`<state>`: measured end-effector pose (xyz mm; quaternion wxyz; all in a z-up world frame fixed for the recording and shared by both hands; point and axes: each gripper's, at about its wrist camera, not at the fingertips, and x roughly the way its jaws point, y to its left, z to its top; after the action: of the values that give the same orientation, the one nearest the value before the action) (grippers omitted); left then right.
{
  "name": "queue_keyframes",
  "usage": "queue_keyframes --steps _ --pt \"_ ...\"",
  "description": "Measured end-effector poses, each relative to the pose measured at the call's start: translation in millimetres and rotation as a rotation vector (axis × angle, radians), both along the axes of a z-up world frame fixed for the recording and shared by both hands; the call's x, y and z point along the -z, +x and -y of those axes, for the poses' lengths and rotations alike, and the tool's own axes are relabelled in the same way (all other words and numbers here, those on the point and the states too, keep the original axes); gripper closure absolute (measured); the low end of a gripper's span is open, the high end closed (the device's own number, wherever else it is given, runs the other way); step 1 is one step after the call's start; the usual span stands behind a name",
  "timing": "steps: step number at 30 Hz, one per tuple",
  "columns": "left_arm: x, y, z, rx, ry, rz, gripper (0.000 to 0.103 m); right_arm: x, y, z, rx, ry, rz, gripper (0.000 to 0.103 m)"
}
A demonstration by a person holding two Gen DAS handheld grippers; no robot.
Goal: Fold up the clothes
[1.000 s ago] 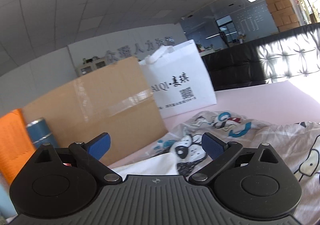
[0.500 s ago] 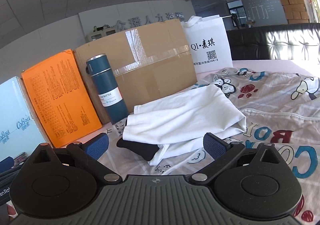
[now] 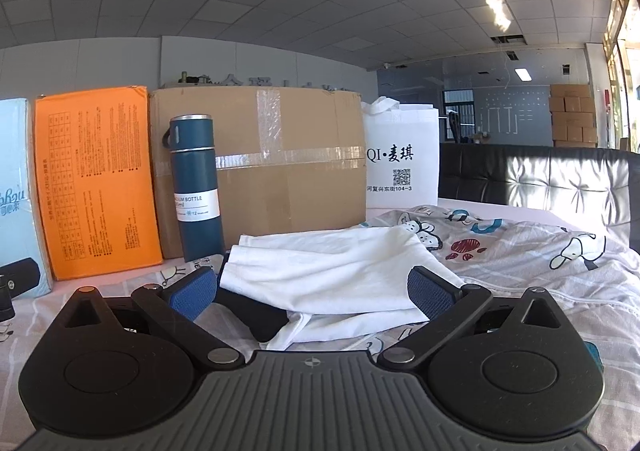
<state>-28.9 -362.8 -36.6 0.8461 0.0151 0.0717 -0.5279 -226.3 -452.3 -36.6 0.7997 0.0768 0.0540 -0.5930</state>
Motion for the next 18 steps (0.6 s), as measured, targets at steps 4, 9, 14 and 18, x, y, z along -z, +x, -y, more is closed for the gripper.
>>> queue_keyframes --steps 4,9,14,18 --pt "0 -8 0 0.012 0.002 0.046 0.000 0 -3 0 -0.009 0.007 0.020 0.000" --pt "-1 -13 -2 0.005 -0.009 0.071 0.000 0 -5 -2 -0.014 0.009 0.041 0.000" --pt "-1 -15 -4 0.010 -0.020 0.088 0.000 0 -3 -4 -0.026 0.000 0.032 0.000" --pt "-1 -19 -4 0.015 -0.022 0.108 0.000 1 -3 -4 -0.035 0.007 0.033 0.000"
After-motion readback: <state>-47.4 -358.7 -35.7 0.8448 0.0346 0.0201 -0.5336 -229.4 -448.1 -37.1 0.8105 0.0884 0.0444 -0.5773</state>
